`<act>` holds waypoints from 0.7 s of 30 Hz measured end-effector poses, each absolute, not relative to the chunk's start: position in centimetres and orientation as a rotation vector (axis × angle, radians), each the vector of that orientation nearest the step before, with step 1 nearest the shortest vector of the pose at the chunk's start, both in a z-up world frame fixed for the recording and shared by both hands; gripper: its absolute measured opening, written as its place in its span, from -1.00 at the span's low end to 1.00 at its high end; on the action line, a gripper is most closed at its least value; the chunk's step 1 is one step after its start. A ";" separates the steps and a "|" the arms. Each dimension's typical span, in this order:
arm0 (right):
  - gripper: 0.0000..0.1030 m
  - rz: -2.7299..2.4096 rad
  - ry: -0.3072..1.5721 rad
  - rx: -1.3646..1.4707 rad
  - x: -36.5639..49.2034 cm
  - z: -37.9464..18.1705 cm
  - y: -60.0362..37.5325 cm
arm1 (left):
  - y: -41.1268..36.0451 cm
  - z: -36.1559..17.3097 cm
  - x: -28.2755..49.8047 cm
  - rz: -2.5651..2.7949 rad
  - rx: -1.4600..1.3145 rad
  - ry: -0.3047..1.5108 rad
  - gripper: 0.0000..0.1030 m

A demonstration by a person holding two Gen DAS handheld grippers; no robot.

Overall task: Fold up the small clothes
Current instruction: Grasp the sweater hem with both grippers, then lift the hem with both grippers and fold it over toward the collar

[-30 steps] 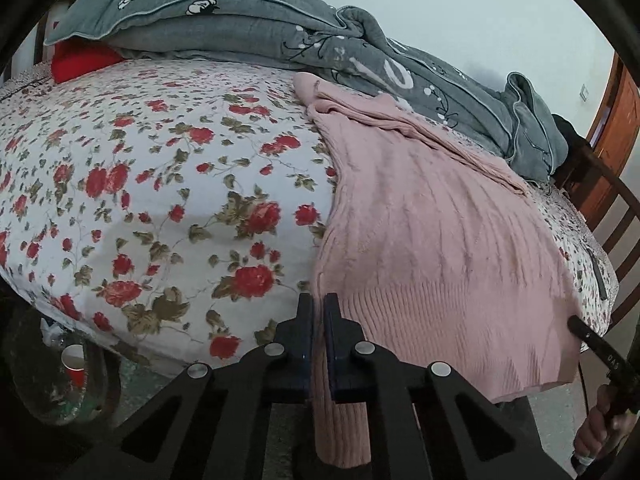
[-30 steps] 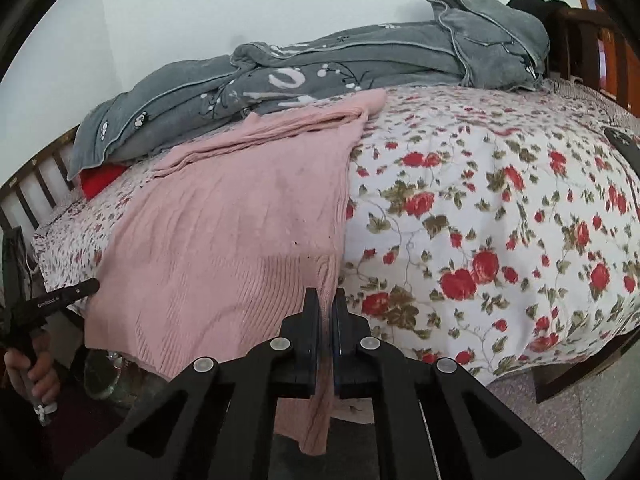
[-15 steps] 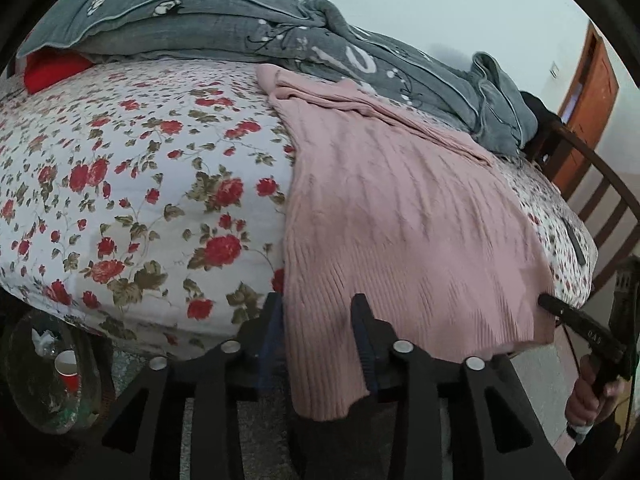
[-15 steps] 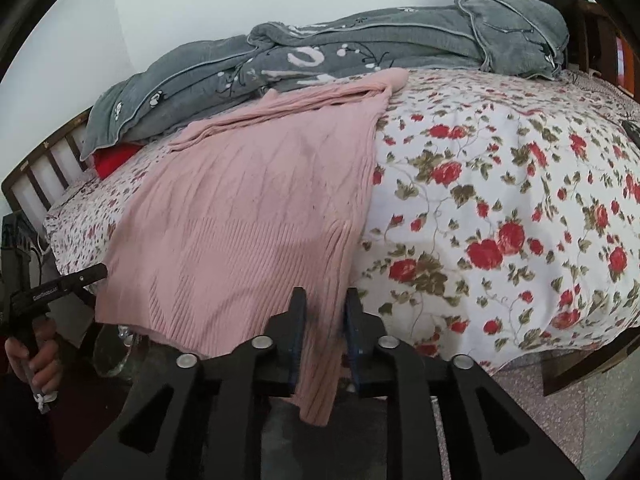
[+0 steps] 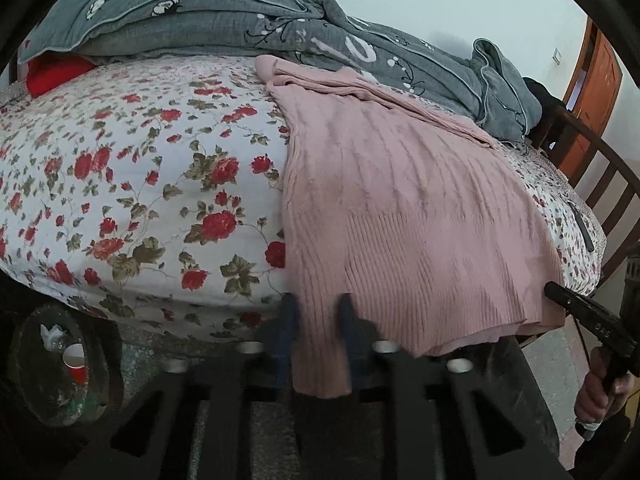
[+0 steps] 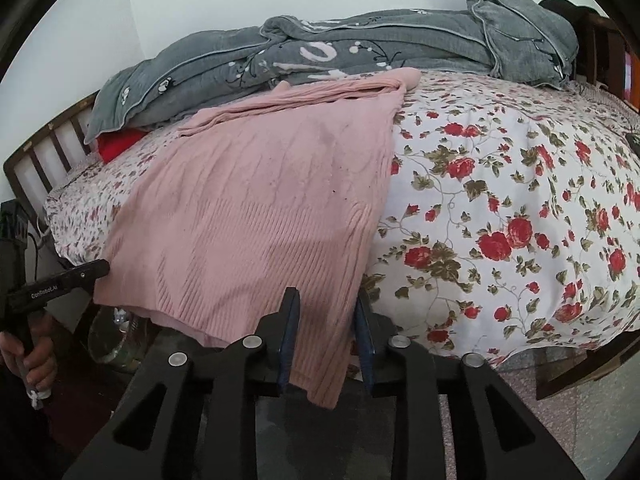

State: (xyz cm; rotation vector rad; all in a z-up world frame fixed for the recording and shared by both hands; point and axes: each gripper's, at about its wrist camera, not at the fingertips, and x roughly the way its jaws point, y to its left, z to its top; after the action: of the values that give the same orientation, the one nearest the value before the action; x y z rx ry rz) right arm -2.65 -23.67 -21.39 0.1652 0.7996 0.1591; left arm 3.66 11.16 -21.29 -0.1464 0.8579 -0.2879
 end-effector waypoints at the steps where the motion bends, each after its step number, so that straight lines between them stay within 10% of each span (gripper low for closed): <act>1: -0.82 0.158 0.804 0.172 -2.5 -21.5 -23.7 | 11.2 -21.2 3.7 -0.293 -0.155 0.855 -0.81; 21: -0.90 0.249 0.585 0.353 -3.0 -13.2 -27.1 | 12.3 -10.8 5.0 -0.379 -0.271 0.617 -0.85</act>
State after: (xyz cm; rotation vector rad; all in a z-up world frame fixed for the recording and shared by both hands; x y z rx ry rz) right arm -3.00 -27.13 -13.24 0.3532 0.5845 0.2492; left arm 5.04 12.25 -10.85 -0.2705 0.6170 -0.3793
